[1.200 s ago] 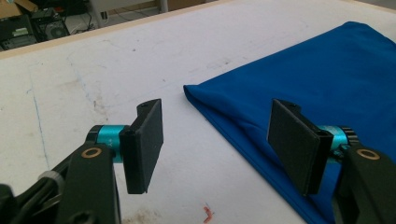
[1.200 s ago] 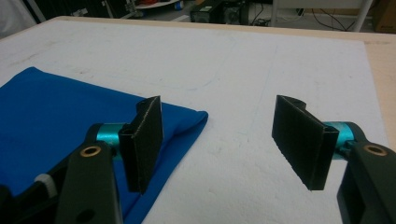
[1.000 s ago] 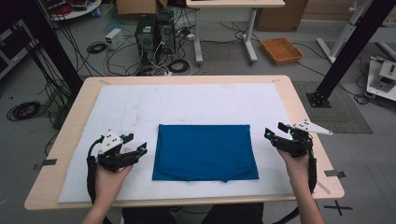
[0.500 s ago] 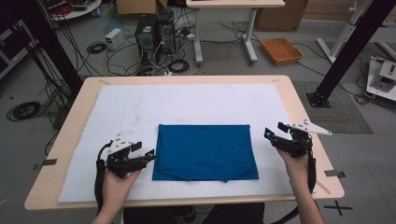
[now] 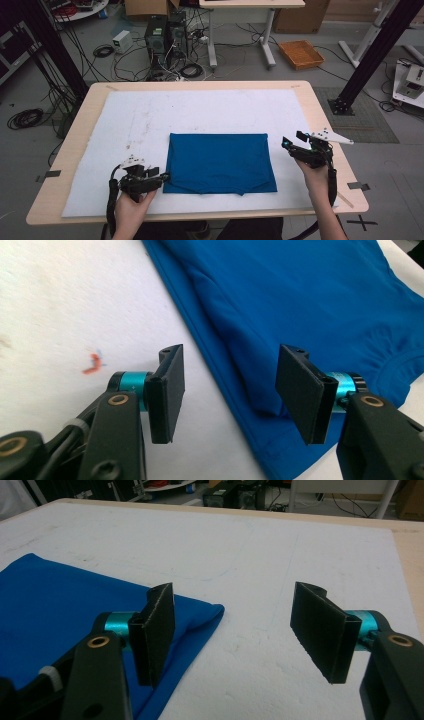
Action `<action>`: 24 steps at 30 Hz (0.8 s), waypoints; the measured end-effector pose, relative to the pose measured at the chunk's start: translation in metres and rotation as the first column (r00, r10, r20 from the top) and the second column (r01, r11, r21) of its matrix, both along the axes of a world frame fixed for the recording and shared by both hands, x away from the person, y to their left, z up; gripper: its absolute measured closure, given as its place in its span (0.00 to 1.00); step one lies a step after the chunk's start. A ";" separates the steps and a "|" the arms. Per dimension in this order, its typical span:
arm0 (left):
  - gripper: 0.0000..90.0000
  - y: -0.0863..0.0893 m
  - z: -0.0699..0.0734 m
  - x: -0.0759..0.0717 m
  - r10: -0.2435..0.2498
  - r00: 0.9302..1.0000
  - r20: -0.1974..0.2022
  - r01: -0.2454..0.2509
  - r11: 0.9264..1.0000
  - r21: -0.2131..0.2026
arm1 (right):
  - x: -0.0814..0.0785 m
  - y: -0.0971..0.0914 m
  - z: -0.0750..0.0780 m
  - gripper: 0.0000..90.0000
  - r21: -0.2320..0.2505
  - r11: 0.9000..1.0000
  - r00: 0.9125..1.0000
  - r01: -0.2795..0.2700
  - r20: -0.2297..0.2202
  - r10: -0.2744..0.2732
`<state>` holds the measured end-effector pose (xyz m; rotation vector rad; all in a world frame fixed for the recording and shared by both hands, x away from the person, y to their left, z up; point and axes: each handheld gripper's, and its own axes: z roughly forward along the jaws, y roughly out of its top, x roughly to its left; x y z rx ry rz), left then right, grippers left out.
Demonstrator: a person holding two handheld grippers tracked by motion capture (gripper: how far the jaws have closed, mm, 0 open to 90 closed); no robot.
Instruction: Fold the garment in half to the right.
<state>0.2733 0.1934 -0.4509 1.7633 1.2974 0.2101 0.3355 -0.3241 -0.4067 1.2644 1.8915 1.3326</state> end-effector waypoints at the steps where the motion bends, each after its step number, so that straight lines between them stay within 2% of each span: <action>1: 0.51 -0.002 0.000 0.000 -0.003 1.000 -0.004 0.003 1.000 0.002 | 0.000 0.000 0.000 0.38 0.001 1.000 1.000 -0.001 0.000 0.002; 5: 0.54 -0.005 -0.001 -0.001 0.022 1.000 -0.012 -0.021 1.000 0.007 | 0.000 0.001 -0.001 0.38 -0.002 1.000 1.000 -0.002 -0.002 0.002; 9: 0.61 -0.007 -0.001 -0.002 0.045 0.999 -0.015 -0.045 0.999 0.012 | 0.000 0.004 0.000 0.38 0.000 1.000 1.000 -0.008 -0.005 0.008; 13: 0.66 -0.011 -0.001 -0.004 0.046 0.999 -0.023 -0.046 0.999 0.013 | 0.000 0.011 0.001 0.38 -0.005 1.000 1.000 -0.025 0.001 0.025; 16: 0.66 -0.013 -0.001 -0.005 0.052 0.998 -0.022 -0.052 0.999 0.012 | 0.000 0.018 0.001 0.39 -0.011 0.999 0.999 -0.043 0.004 0.043; 20: 0.67 -0.017 -0.001 -0.008 0.056 0.998 -0.014 -0.056 0.998 0.034 | 0.002 0.030 0.004 0.39 -0.014 0.997 0.997 -0.073 0.010 0.073; 22: 0.72 -0.018 -0.001 -0.008 0.063 0.998 -0.012 -0.063 0.997 0.037 | 0.004 0.039 0.006 0.40 -0.019 0.995 0.995 -0.094 0.013 0.094; 24: 0.79 -0.016 -0.001 -0.007 0.047 0.998 -0.028 -0.047 0.999 0.027 | 0.008 0.052 0.008 0.41 -0.009 0.993 0.993 -0.118 0.007 0.118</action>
